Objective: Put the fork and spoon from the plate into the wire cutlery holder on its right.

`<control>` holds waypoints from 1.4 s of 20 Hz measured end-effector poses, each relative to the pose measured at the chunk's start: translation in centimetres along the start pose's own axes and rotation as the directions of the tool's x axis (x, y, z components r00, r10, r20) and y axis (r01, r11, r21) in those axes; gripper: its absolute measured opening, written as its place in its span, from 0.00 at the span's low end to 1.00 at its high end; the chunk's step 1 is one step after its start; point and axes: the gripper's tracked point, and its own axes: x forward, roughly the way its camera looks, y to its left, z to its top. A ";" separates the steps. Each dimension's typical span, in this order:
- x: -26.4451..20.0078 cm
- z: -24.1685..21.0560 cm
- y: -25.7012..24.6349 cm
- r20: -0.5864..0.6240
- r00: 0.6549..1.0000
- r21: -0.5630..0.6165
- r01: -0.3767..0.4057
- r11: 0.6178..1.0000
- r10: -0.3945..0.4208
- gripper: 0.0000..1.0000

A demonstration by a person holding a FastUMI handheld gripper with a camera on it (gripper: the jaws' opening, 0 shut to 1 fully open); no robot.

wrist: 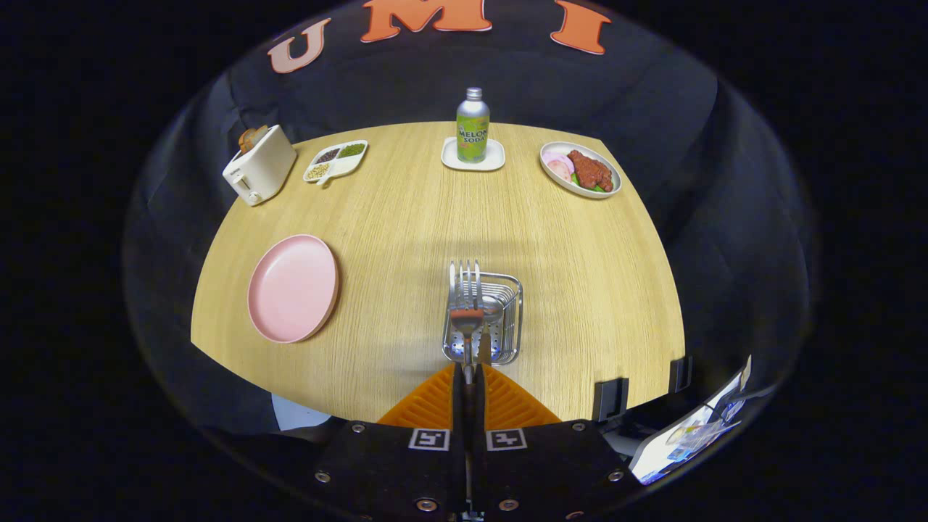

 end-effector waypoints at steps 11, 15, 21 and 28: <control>1.9 0.4 0.0 -0.062 0.998 0.003 -0.023 1.000 0.023 0.09; 1.5 2.9 -0.1 0.018 0.999 0.013 -0.039 0.999 0.039 0.10; -0.8 8.4 -1.7 0.246 0.969 0.067 -0.007 0.998 -0.010 0.23; -8.0 16.7 -3.1 0.603 0.796 0.082 0.003 0.997 -0.052 0.58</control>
